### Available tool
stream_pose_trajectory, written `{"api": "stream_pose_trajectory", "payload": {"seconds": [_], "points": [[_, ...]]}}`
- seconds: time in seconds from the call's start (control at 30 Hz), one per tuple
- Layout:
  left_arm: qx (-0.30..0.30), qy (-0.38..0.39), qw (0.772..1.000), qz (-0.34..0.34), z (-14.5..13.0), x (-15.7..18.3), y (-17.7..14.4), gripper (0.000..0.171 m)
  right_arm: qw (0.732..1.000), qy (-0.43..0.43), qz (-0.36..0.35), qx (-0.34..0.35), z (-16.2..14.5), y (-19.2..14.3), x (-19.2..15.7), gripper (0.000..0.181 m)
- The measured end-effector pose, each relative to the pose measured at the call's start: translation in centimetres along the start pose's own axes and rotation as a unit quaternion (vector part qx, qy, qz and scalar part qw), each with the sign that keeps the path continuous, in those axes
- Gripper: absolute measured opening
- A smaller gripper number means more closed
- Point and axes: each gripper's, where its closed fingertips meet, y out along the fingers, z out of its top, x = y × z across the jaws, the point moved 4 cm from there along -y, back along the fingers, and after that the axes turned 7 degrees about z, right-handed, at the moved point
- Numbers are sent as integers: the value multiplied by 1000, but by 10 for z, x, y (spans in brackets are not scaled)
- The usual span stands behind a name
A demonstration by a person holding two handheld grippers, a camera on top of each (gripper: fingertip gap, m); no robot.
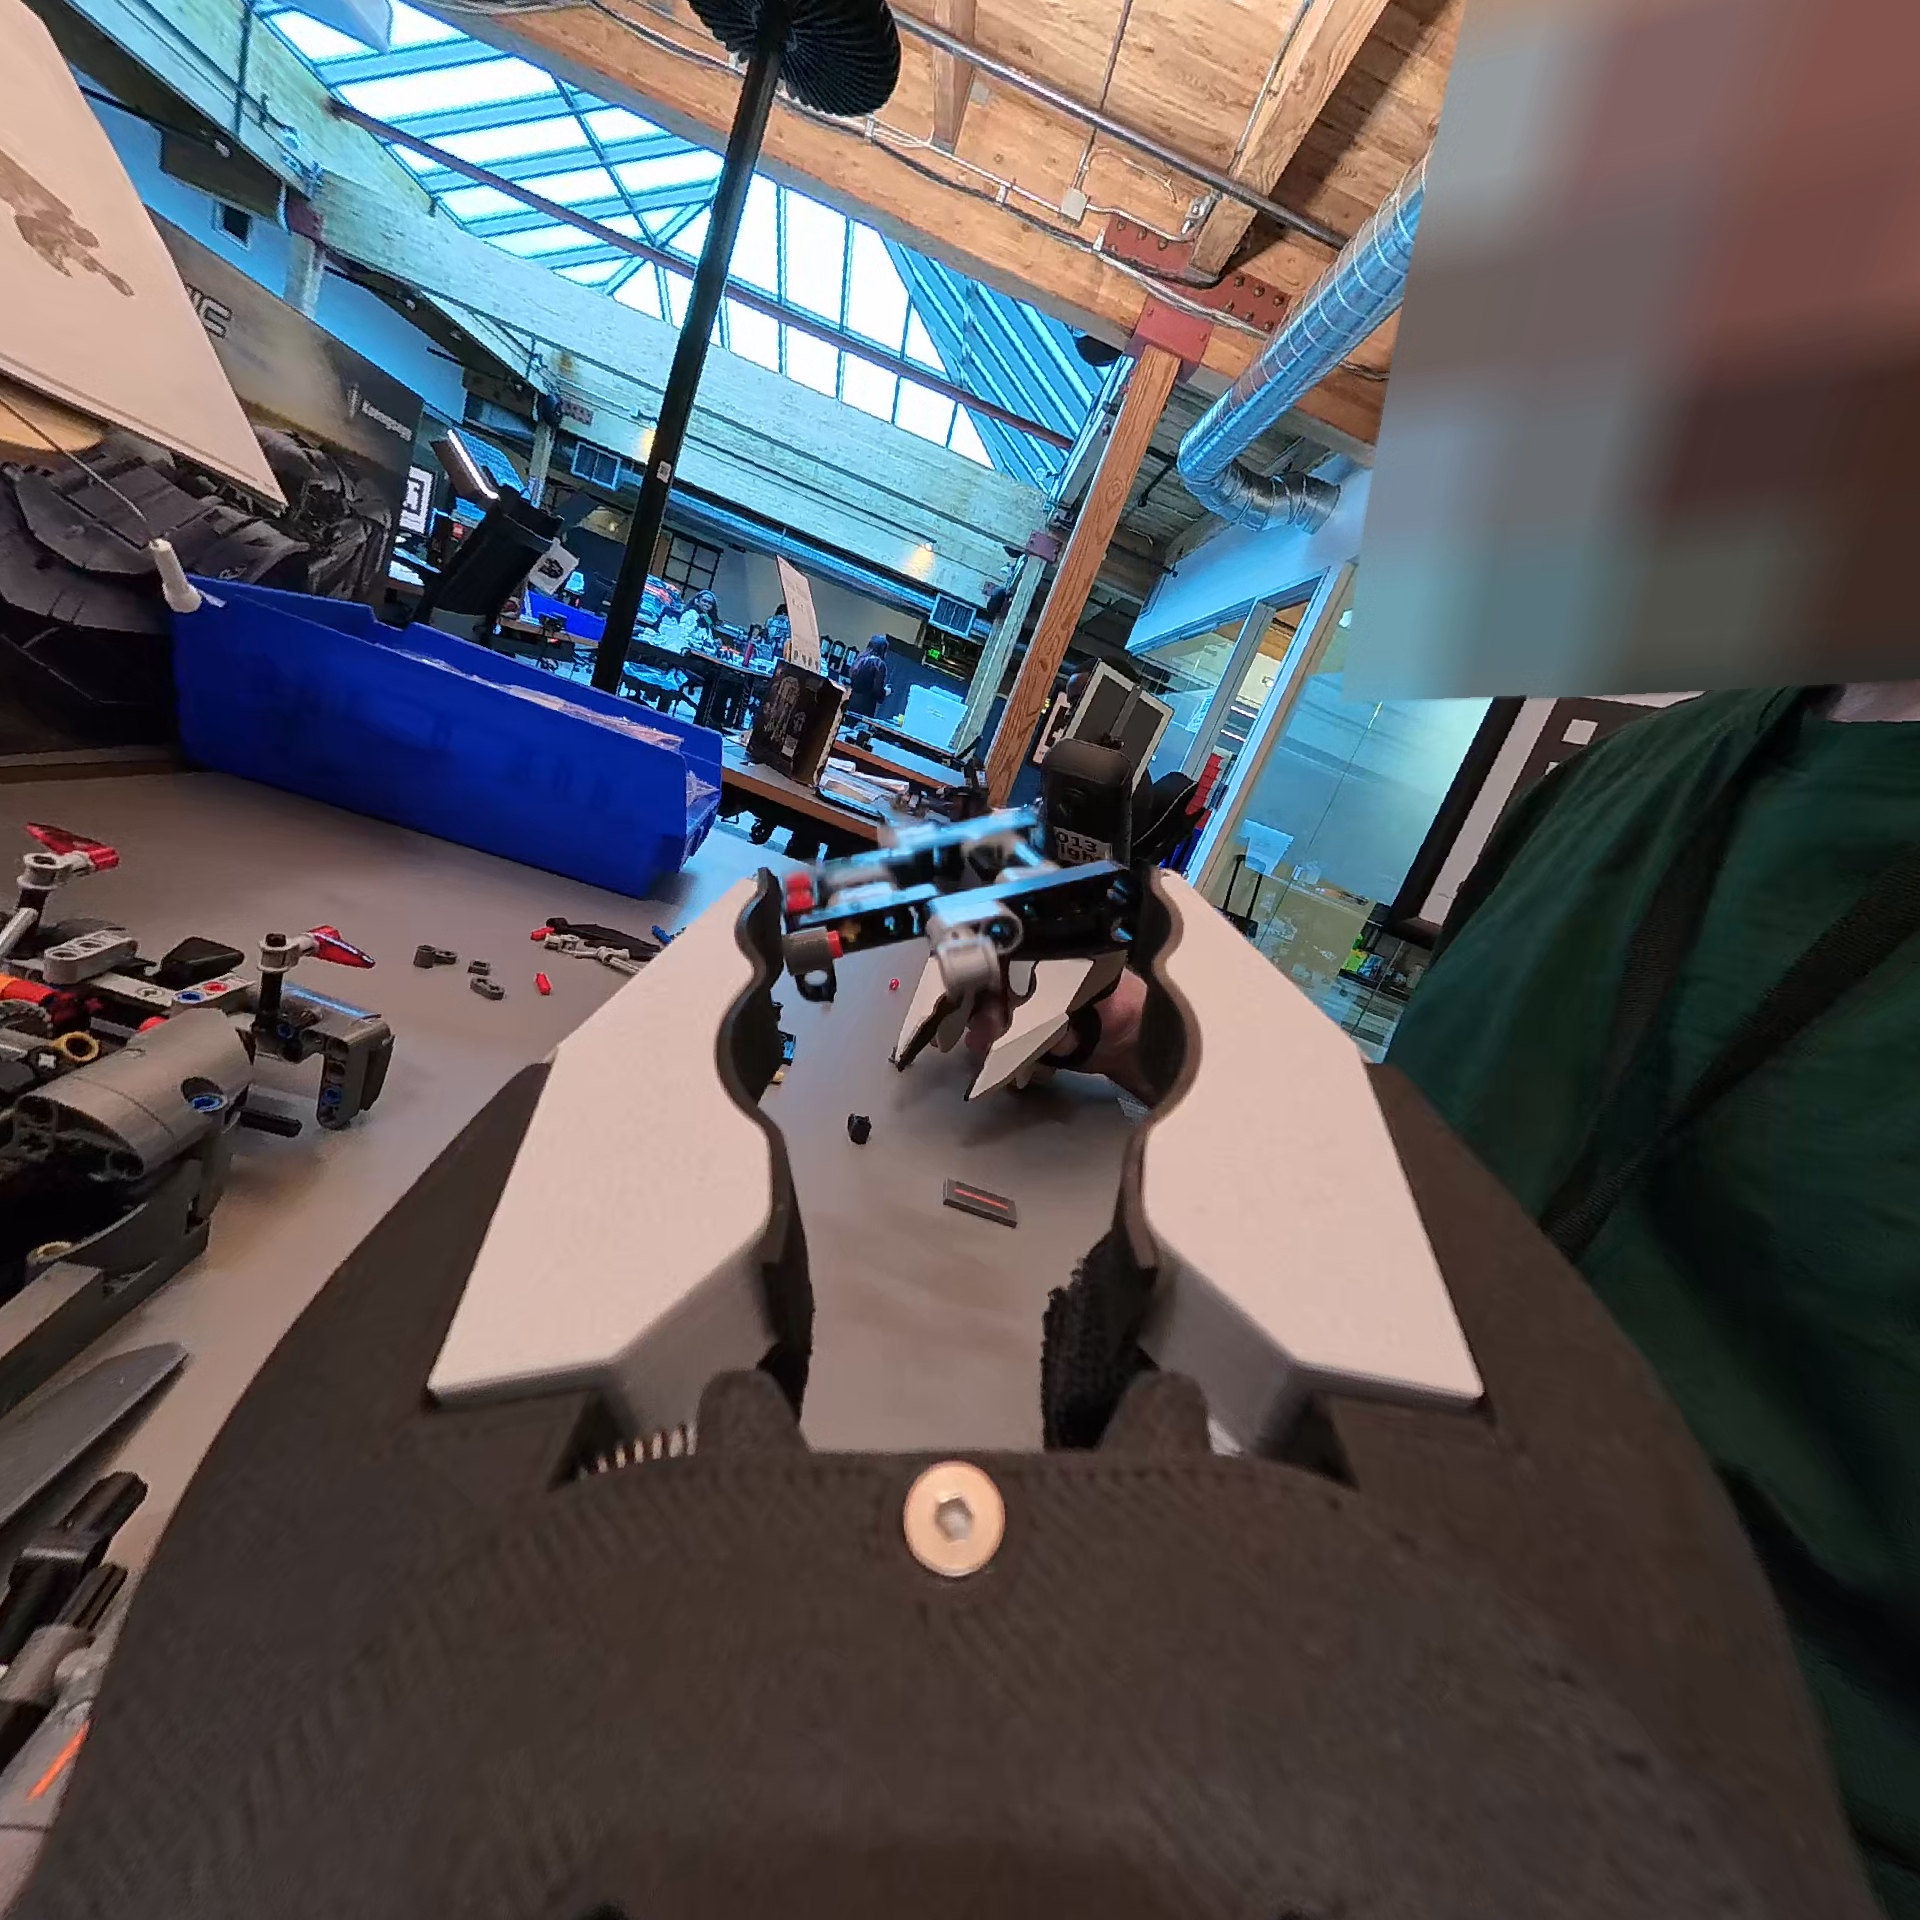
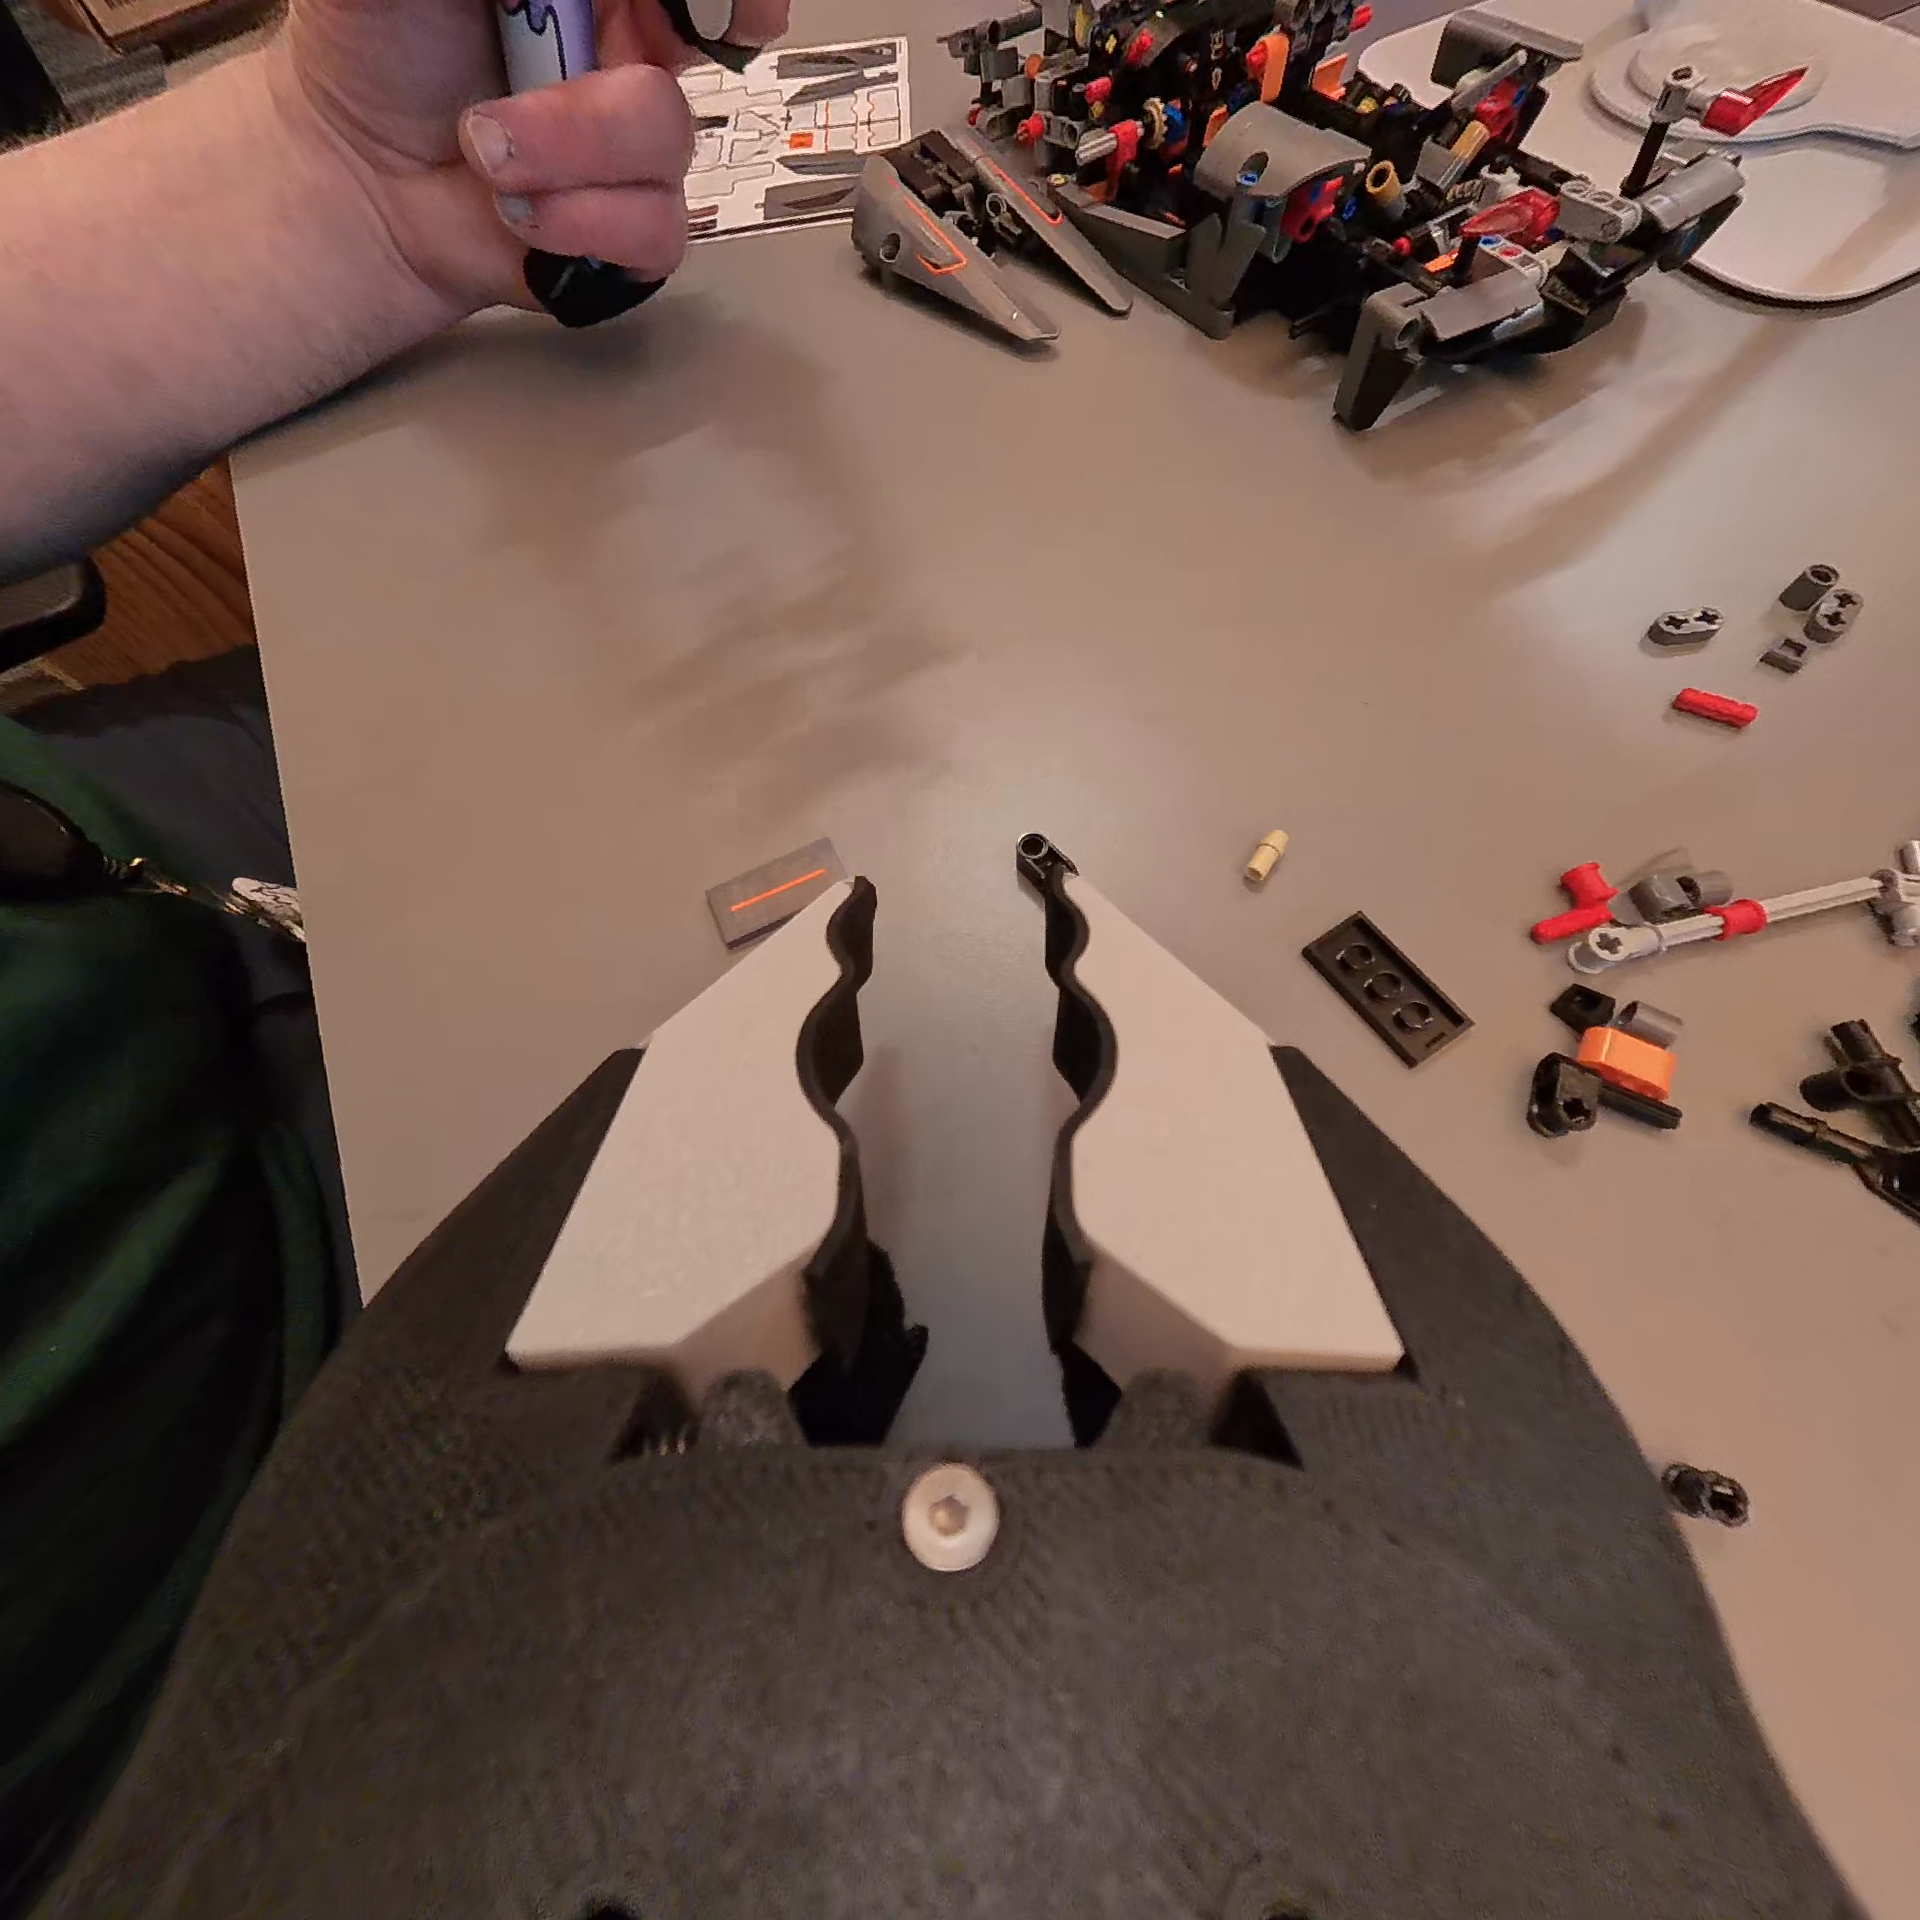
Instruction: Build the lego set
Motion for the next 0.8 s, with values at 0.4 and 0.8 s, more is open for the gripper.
{"api": "stream_pose_trajectory", "payload": {"seconds": [0.4,0.8], "points": [[-47,7,997,52,-15,-14,3,19,1000,-1,1,-5,-1,1,0,31],[-192,104,953,209,-21,-19,-14,48,1000,-6,6,-2,-1,1,-2,33]]}}
